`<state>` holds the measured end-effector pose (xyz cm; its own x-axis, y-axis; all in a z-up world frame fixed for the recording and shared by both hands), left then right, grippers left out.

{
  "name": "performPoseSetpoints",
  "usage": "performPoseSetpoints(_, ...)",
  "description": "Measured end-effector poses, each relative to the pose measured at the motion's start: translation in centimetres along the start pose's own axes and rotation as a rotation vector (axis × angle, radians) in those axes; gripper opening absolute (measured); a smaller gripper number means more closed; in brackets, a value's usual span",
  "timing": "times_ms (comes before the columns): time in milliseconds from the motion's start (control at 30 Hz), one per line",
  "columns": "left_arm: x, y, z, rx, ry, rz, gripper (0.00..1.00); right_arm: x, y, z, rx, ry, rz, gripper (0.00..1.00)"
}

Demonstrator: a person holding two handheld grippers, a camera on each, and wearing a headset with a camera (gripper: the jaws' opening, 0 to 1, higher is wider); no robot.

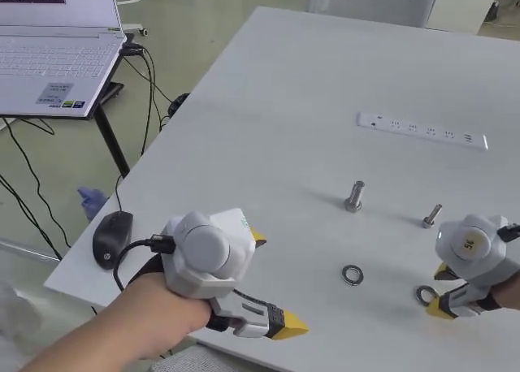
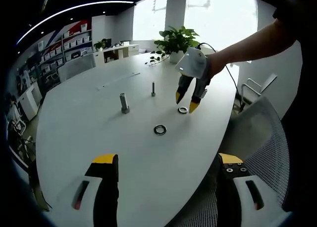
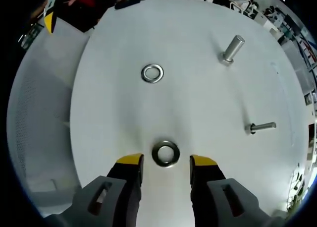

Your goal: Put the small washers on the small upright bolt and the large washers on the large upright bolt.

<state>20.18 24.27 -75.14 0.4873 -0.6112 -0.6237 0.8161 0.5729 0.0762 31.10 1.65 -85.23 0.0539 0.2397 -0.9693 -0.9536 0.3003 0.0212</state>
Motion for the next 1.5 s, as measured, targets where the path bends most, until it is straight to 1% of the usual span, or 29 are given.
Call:
performPoseSetpoints(133,-0.06,0.06,0.04,0.000,0.000,0.000,0.81,0.21,0.12,-0.17,-0.001,0.004,0.002,0.39)
performPoseSetpoints(200,-0.08,0.01,0.03,0.000,0.000,0.000,0.80,0.42,0.19,-0.42,-0.003,0.015,0.005,0.39)
performPoseSetpoints(567,-0.16,0.00,-0.16,-0.007,-0.002,0.002,0.80,0.61,0.27,-0.38,0.013,0.016,0.018,0.37)
performPoseSetpoints(867,-0.13,0.12,-0.30,-0.010,-0.002,0.005,0.80,0.49,0.21,-0.19,0.021,0.032,0.011,0.34)
performPoseSetpoints(1033,-0.15,0.29,-0.35,-0.013,-0.006,0.010,0.80,0.51,0.32,0.00,0.017,0.040,0.009,0.30)
performPoseSetpoints(1167,-0.15,0.32,-0.34,-0.014,-0.006,0.010,0.80,0.60,0.30,0.18,0.003,0.059,0.006,0.25)
performPoseSetpoints(1300,-0.14,0.29,-0.40,-0.015,-0.005,0.010,0.79,0.76,0.22,0.15,-0.011,0.085,0.003,0.25)
performPoseSetpoints(1367,-0.12,0.26,-0.37,-0.016,-0.006,0.011,0.79,0.73,0.27,0.15,-0.042,0.100,0.000,0.24)
performPoseSetpoints(1400,-0.11,0.24,-0.35,-0.018,-0.007,0.011,0.79,0.78,0.22,0.17,-0.043,0.103,0.001,0.24)
performPoseSetpoints(1433,-0.08,0.26,-0.39,-0.018,-0.007,0.011,0.79,0.86,0.16,0.24,-0.039,0.114,-0.003,0.23)
performPoseSetpoints(1500,-0.08,0.25,-0.38,-0.016,-0.006,0.011,0.79,0.89,0.13,0.32,-0.056,0.137,-0.004,0.22)
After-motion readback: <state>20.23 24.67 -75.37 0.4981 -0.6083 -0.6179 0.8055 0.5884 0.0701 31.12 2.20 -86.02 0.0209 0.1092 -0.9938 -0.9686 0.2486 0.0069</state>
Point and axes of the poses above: the centre of the closed fingertips' face, and the gripper's own axes: x roughly forward along the fingers, y roughly to its left, z roughly out of its top, the point moved 2 cm from there along -x, roughly backward along the fingers, and after that the axes turned 11 degrees about x, right-handed, at the moved point
